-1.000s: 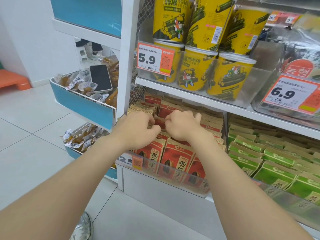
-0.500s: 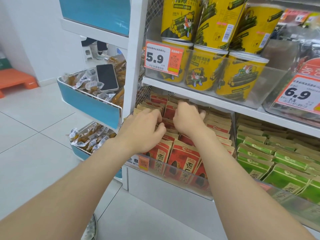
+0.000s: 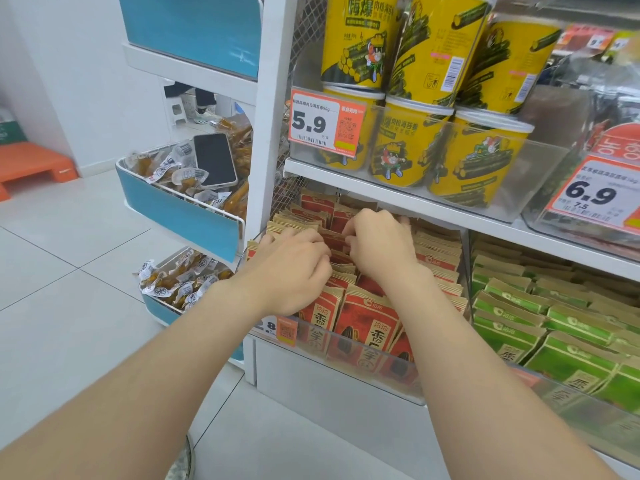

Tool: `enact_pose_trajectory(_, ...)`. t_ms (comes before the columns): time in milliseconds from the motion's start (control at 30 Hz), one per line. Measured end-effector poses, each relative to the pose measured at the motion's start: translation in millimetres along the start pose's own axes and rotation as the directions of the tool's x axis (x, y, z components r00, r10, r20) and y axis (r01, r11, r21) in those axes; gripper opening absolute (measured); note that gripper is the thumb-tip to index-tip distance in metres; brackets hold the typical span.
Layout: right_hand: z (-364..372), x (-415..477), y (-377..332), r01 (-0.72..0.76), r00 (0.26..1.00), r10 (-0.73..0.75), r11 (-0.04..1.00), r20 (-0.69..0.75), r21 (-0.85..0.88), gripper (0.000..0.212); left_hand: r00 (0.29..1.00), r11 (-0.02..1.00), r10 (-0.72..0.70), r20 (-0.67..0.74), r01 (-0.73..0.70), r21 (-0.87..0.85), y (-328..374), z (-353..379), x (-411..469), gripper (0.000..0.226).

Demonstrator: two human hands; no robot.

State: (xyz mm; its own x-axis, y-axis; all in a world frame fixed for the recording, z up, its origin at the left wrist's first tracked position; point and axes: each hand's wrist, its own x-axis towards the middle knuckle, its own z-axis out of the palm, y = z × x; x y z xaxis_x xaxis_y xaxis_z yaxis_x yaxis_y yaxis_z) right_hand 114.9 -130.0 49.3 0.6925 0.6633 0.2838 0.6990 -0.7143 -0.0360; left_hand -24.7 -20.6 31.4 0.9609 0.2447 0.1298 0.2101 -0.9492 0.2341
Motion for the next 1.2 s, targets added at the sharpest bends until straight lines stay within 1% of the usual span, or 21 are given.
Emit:
enact_pose_trajectory(67, -5, -5, -1, 0.065, 0.997, -0.066, 0.998, -0.05, -0.016, 0.019, 1.0, 1.0, -0.005, 0.012, 0.005, 0.004, 1, -1, -1, 0.064)
enact_pose_trajectory(167, -14, -15, 3, 0.15, 0.974, -0.15, 0.989, -0.167, -0.013, 0.018, 1.0, 1.0, -0.016, 0.011, 0.016, 0.011, 1, 0, -3, 0.063)
enact_pose_trajectory(233, -22, -25, 8, 0.202, 0.943, -0.187, 0.979, -0.275, 0.029, 0.021, 1.0, 1.0, -0.021, -0.011, 0.021, 0.012, 2, -1, -5, 0.061)
enact_pose_trajectory(300, -31, -36, 15, 0.256, 0.895, -0.205, 0.964, -0.397, 0.079, 0.021, 0.998, 0.999, -0.03, -0.058, 0.031, 0.008, 5, -3, -8, 0.055)
enact_pose_trajectory(367, -43, -50, 22, 0.286, 0.835, -0.168, 0.946, -0.524, 0.153, 0.017, 0.99, 0.999, -0.045, -0.134, 0.044, -0.013, 10, -7, -11, 0.043)
enact_pose_trajectory(433, -57, -66, 29, 0.306, 0.76, -0.082, 0.921, -0.645, 0.243, 0.015, 0.971, 0.997, -0.064, -0.229, 0.052, -0.059, 15, -10, -15, 0.037)
enact_pose_trajectory(500, -71, -82, 34, 0.331, 0.693, 0.033, 0.873, -0.72, 0.358, 0.013, 0.939, 0.986, -0.092, -0.332, 0.041, -0.159, 23, -13, -18, 0.035)
enact_pose_trajectory(533, -77, -88, 35, 0.34, 0.671, 0.094, 0.842, -0.736, 0.418, 0.012, 0.916, 0.973, -0.107, -0.386, 0.017, -0.23, 29, -15, -21, 0.032)
enact_pose_trajectory(600, -89, -100, 35, 0.345, 0.653, 0.206, 0.776, -0.729, 0.528, 0.012, 0.867, 0.924, -0.132, -0.481, -0.069, -0.377, 47, -18, -26, 0.024)
enact_pose_trajectory(667, -98, -110, 35, 0.339, 0.66, 0.28, 0.717, -0.697, 0.609, 0.014, 0.827, 0.865, -0.124, -0.548, -0.18, -0.468, 69, -21, -33, 0.021)
enact_pose_trajectory(733, -103, -119, 33, 0.306, 0.696, 0.34, 0.656, -0.632, 0.69, 0.015, 0.794, 0.82, -0.075, -0.603, -0.295, -0.491, 88, -22, -39, 0.025)
enact_pose_trajectory(800, -102, -126, 32, 0.264, 0.754, 0.407, 0.53, -0.515, 0.806, 0.015, 0.777, 0.786, -0.017, -0.63, -0.379, -0.489, 105, -21, -43, 0.029)
enact_pose_trajectory(867, -99, -133, 32, 0.235, 0.793, 0.461, 0.373, -0.399, 0.897, 0.015, 0.782, 0.765, 0.024, -0.623, -0.415, -0.492, 117, -18, -44, 0.031)
enact_pose_trajectory(900, -97, -137, 31, 0.225, 0.801, 0.479, 0.313, -0.358, 0.923, 0.014, 0.796, 0.75, 0.03, -0.605, -0.418, -0.512, 121, -15, -43, 0.031)
enact_pose_trajectory(967, -93, -144, 31, 0.206, 0.822, 0.484, 0.241, -0.302, 0.948, 0.011, 0.838, 0.695, -0.008, -0.545, -0.387, -0.606, 127, -10, -41, 0.029)
enact_pose_trajectory(1033, -89, -149, 32, 0.193, 0.854, 0.441, 0.22, -0.274, 0.956, 0.008, 0.875, 0.603, -0.104, -0.472, -0.322, -0.73, 133, -8, -37, 0.024)
enact_pose_trajectory(1067, -88, -150, 33, 0.187, 0.874, 0.407, 0.225, -0.266, 0.956, 0.007, 0.891, 0.528, -0.162, -0.424, -0.285, -0.8, 136, -10, -35, 0.021)
enact_pose_trajectory(1133, -86, -152, 37, 0.178, 0.908, 0.327, 0.267, -0.263, 0.947, 0.01, 0.916, 0.333, -0.255, -0.311, -0.219, -0.917, 141, -14, -32, 0.017)
enact_pose_trajectory(1167, -85, -153, 39, 0.178, 0.917, 0.298, 0.289, -0.265, 0.941, 0.012, 0.921, 0.255, -0.276, -0.274, -0.204, -0.945, 143, -15, -31, 0.017)
enact_pose_trajectory(1200, -84, -153, 40, 0.176, 0.92, 0.289, 0.301, -0.266, 0.937, 0.014, 0.923, 0.209, -0.281, -0.261, -0.207, -0.956, 145, -16, -30, 0.019)
